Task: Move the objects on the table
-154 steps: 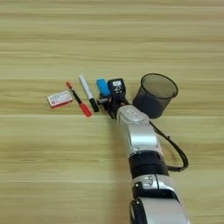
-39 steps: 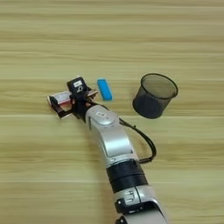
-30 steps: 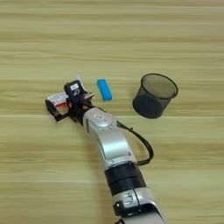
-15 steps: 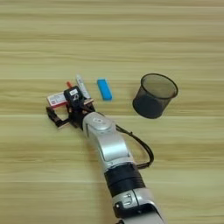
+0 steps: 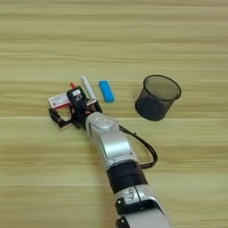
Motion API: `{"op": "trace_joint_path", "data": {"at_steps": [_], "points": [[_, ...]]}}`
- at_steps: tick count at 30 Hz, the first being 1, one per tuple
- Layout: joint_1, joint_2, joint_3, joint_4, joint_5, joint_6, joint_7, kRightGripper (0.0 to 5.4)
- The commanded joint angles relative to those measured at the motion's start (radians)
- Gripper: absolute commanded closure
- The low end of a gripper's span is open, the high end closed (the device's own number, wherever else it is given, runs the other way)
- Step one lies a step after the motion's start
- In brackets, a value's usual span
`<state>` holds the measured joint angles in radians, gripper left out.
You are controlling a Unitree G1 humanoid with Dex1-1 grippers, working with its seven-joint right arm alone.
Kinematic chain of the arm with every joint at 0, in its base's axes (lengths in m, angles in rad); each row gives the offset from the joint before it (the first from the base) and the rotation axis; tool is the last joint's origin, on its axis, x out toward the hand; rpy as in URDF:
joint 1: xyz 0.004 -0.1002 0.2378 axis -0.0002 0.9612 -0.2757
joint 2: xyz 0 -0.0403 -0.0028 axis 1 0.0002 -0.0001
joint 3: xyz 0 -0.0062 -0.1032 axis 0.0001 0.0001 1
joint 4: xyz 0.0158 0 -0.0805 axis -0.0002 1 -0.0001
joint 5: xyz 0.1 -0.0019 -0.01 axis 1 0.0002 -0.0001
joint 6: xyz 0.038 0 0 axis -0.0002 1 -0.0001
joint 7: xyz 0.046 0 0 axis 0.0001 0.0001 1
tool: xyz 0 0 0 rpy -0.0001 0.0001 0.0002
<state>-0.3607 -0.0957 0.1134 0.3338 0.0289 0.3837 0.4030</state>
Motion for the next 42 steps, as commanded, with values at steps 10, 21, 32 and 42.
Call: {"op": "trace_joint_path", "data": {"at_steps": [10, 21, 32, 42], "points": [[-0.08, 0.002, -0.005, -0.001, 0.013, -0.028, 0.02, 0.03], [-0.075, -0.004, 0.003, -0.001, 0.011, -0.003, 0.042, 0.03], [-0.081, -0.008, 0.0, 0.01, 0.012, 0.021, 0.044, 0.19], [-0.082, -0.01, -0.001, 0.017, 0.013, 0.017, 0.045, 1.16]]}}
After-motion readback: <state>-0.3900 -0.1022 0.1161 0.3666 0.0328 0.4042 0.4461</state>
